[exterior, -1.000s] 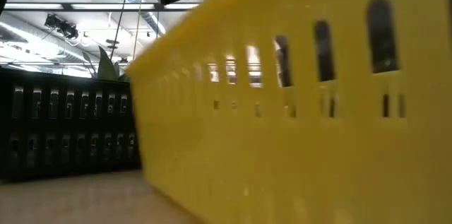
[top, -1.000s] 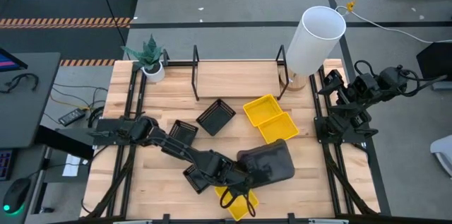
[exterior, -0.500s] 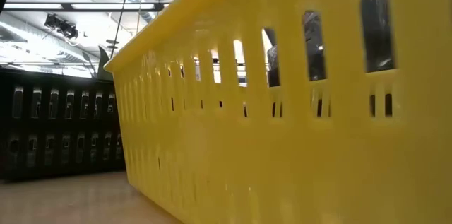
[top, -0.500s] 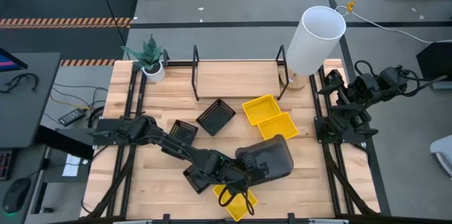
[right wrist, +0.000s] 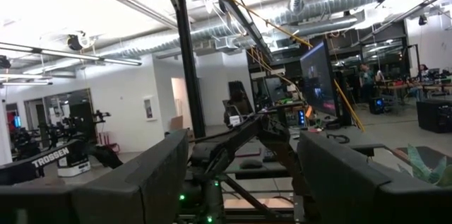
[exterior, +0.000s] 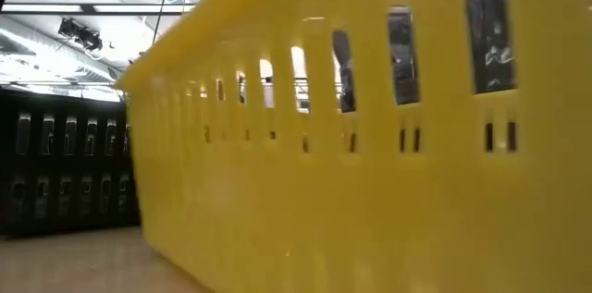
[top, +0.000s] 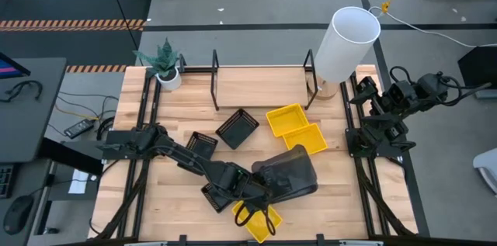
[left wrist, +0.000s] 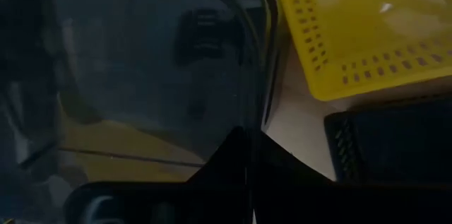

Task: Stack baskets on shelf by color
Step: Stack the left black transparent bin on the stacked black transparent bins

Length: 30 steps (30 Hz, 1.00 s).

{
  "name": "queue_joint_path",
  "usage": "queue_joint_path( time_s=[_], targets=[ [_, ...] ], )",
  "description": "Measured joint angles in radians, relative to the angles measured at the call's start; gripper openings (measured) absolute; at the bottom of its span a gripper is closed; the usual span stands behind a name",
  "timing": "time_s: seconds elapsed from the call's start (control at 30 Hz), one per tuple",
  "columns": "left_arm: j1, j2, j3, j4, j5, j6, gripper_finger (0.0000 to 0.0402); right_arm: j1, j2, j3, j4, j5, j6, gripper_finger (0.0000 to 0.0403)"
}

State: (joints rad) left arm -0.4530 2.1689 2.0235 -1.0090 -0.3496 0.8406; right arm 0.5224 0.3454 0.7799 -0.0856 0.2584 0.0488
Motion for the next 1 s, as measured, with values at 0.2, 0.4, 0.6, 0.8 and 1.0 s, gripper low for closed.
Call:
queue_joint_path(
  time_s=[0.2, 0.4, 0.6, 0.8, 1.0],
  targets=[
    [-0.005, 0.0, 0.0, -0.015, 0.004, 0.015, 0.0009, 0.0, 0.0, 0.0, -0.001, 0.0, -0.003, 0.027],
    [-0.004, 0.0, 0.0, -0.02, 0.006, 0.016, 0.0026, 0.0, 0.0, 0.0, 0.0, 0.0, -0.002, 0.027],
    [-0.003, 0.0, 0.0, -0.039, 0.03, -0.008, 0.005, 0.0, 0.0, 0.0, 0.0, 0.0, -0.002, 0.027],
    [-0.003, 0.0, 0.0, -0.039, 0.033, -0.046, 0.0099, 0.0, 0.0, 0.0, 0.0, 0.0, -0.003, 0.027],
    [-0.001, -0.01, 0.0, -0.03, 0.033, -0.114, 0.0148, 0.0, 0.0, 0.0, 0.0, 0.0, -0.003, 0.027]
  ],
)
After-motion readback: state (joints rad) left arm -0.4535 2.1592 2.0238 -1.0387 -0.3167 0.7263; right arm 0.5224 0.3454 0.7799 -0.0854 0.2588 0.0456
